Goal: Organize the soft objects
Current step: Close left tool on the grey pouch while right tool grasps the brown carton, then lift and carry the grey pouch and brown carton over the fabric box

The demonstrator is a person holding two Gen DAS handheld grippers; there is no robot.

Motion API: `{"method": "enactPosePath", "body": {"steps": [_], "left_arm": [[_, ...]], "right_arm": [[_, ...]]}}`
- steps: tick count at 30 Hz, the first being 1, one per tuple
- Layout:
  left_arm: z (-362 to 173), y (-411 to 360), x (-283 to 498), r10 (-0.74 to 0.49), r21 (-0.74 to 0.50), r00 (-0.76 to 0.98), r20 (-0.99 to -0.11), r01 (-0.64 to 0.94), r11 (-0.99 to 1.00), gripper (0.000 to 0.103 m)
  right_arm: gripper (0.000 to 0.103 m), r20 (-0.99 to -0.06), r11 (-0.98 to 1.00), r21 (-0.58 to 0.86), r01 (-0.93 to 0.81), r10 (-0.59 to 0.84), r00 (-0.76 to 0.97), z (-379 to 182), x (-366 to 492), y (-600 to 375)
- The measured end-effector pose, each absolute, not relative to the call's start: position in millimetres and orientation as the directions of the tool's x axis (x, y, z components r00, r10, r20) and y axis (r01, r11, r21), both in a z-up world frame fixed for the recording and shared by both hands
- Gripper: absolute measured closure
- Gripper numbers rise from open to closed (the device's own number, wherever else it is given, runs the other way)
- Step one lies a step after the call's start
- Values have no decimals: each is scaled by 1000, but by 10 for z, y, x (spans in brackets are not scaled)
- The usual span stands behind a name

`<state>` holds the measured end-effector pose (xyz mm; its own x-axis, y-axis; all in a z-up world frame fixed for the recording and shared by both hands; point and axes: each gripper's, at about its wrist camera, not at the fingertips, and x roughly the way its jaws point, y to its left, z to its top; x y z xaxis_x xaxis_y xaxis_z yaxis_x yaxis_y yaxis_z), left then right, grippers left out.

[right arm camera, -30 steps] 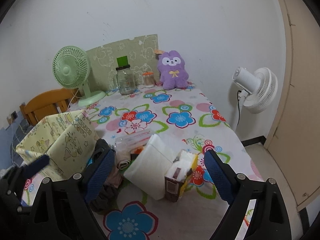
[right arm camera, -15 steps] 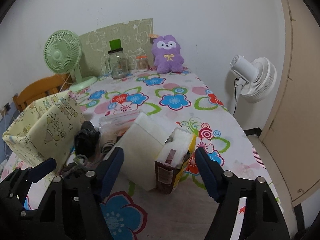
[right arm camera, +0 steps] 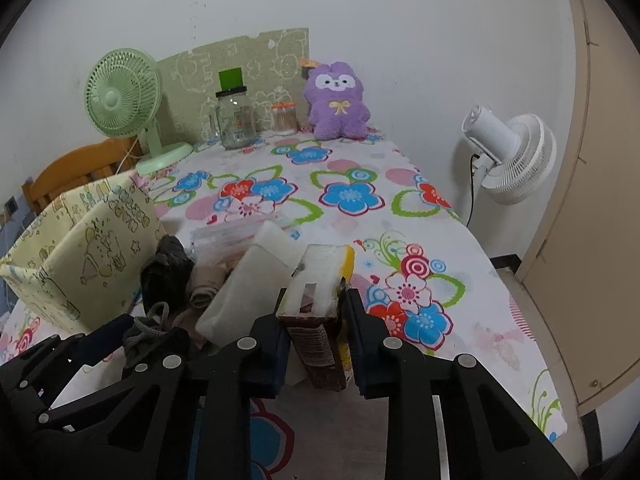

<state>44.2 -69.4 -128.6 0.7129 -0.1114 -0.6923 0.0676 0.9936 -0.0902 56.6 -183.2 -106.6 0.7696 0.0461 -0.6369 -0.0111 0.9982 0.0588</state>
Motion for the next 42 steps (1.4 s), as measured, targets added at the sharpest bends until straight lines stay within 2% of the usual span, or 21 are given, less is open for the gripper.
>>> {"method": "enactPosePath", "body": {"steps": [30,37,42], "left_arm": [[-409,-630,512,-113,-70,808,-578,89,994,60],[-265,-605,544,-79,-13,817,-571,87,996,60],[-234,-552,556,-62,9,817,-574,82,997,60]], "right_arm": [[76,-528,996,71,-60,89,844,-246,561,-1746],[76,-503,995,70,-75,100,858,-77,551,-1686],[76,-519,991,97,-90,127,845,-55,605,-1661]]}}
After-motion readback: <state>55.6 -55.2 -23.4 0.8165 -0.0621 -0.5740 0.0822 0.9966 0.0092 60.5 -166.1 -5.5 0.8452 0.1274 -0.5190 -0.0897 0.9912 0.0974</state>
